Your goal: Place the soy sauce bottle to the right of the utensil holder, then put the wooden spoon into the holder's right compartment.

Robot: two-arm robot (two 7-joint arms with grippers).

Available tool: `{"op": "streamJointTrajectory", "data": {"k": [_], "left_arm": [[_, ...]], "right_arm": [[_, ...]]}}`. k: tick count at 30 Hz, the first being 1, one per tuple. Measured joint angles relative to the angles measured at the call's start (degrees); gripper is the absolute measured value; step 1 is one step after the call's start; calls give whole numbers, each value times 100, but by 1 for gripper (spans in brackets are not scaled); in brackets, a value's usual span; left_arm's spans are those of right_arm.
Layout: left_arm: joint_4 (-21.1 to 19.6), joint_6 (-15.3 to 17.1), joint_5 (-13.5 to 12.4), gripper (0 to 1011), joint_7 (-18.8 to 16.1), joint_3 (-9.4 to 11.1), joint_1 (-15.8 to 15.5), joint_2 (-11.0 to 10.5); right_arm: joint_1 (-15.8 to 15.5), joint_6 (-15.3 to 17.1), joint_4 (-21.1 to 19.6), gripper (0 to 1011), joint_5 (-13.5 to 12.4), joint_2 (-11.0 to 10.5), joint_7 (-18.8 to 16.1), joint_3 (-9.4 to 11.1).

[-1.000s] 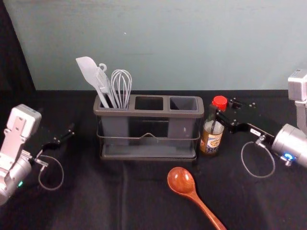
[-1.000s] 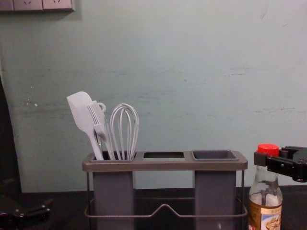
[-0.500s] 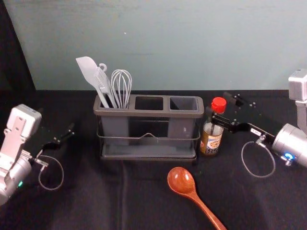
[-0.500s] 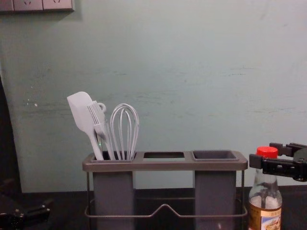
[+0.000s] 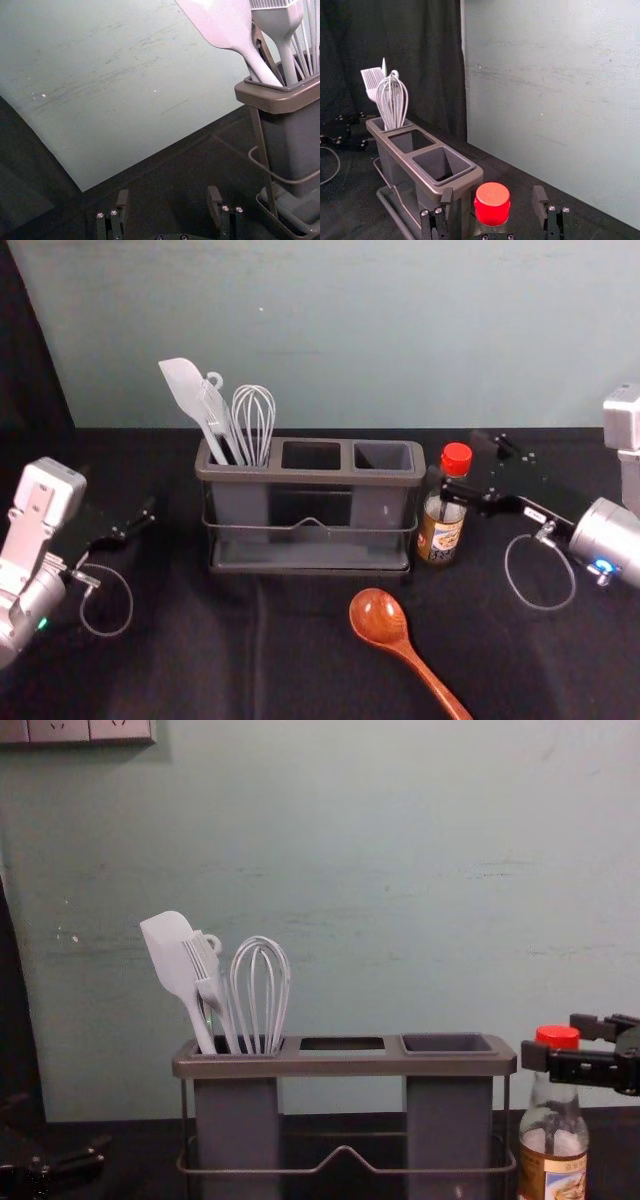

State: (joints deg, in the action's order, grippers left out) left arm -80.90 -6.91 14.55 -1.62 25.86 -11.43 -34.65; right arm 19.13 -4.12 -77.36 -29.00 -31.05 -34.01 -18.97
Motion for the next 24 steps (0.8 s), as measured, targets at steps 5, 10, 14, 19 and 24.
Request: {"op": "streamJointTrajectory", "data": {"k": [5, 10, 14, 19, 24], "left_arm": [[0, 0, 0, 1011, 0, 0, 0, 0], [0, 0, 0, 1011, 0, 0, 0, 0], [0, 0, 0, 1011, 0, 0, 0, 0], [0, 0, 0, 1011, 0, 0, 0, 0], [0, 0, 0, 1011, 0, 0, 0, 0]], "right_arm": [[-102, -25, -195, 1002, 41, -70, 100, 67], [-263, -63, -444, 1002, 52, -147, 175, 179], [-515, -87, -823, 1002, -13, -251, 271, 356], [-914, 22, -1444, 1002, -29, -454, 331, 477], [-1340, 74, -2013, 1002, -118, -643, 337, 593]]}}
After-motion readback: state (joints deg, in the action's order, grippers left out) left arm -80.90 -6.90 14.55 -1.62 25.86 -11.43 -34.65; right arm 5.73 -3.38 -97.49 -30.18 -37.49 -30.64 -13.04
